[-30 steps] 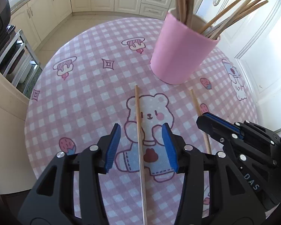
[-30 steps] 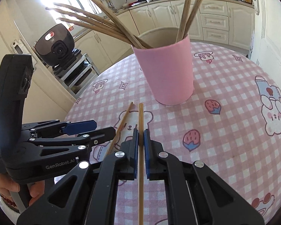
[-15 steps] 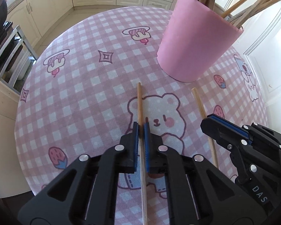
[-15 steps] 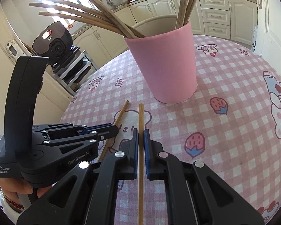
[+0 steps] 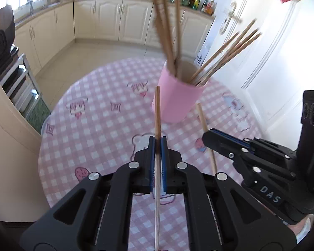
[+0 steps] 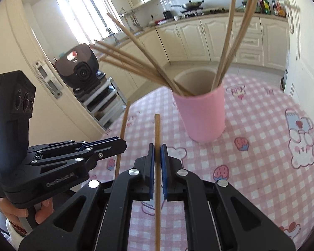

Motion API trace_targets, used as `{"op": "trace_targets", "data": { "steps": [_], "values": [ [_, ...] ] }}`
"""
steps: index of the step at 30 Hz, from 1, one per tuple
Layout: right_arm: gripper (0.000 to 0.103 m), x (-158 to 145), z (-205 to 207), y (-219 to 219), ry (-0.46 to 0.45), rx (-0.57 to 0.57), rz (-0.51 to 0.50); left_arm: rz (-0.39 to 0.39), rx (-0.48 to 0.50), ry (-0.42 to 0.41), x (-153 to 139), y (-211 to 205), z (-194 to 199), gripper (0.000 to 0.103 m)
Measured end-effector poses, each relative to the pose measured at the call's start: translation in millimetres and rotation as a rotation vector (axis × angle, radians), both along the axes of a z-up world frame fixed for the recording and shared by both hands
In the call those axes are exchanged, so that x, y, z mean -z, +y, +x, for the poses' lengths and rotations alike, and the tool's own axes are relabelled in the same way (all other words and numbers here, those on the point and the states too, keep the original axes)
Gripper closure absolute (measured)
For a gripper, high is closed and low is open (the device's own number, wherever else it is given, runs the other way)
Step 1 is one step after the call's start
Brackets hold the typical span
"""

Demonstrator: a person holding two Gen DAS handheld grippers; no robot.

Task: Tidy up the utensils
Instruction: 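Lift both held chopsticks upright and carry them above the pink cup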

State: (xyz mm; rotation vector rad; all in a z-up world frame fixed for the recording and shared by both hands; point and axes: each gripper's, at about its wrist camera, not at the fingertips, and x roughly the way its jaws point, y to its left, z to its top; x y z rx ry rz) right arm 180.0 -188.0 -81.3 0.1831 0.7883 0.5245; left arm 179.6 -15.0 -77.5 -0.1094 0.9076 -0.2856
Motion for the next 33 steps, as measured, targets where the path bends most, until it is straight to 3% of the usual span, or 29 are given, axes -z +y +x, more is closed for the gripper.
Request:
{"op": "trace_targets", "data": {
  "steps": [6,9,21,33],
  "values": [
    [0.098,-37.8,-23.9,-7.0,-0.171,0.033,0.000,-0.036,0.022,-0.115,-43.5,-6.7,-26.3,0.097],
    [0.098,-46.5,-27.4,-13.3,-0.215,0.051,0.026,-0.045,0.036,-0.147,-55.4,-8.3,-35.6,0.097],
    [0.098,-64.7,-37.9,-22.6,-0.309,0.074,0.067,-0.053,0.069,-0.192,-74.4,-28.0,-40.2,0.097],
    [0.098,-85.8,-14.4,-40.4,-0.432,0.161,0.119,-0.062,0.077,-0.277,-109.0,-40.5,-20.9,0.097]
  ]
}}
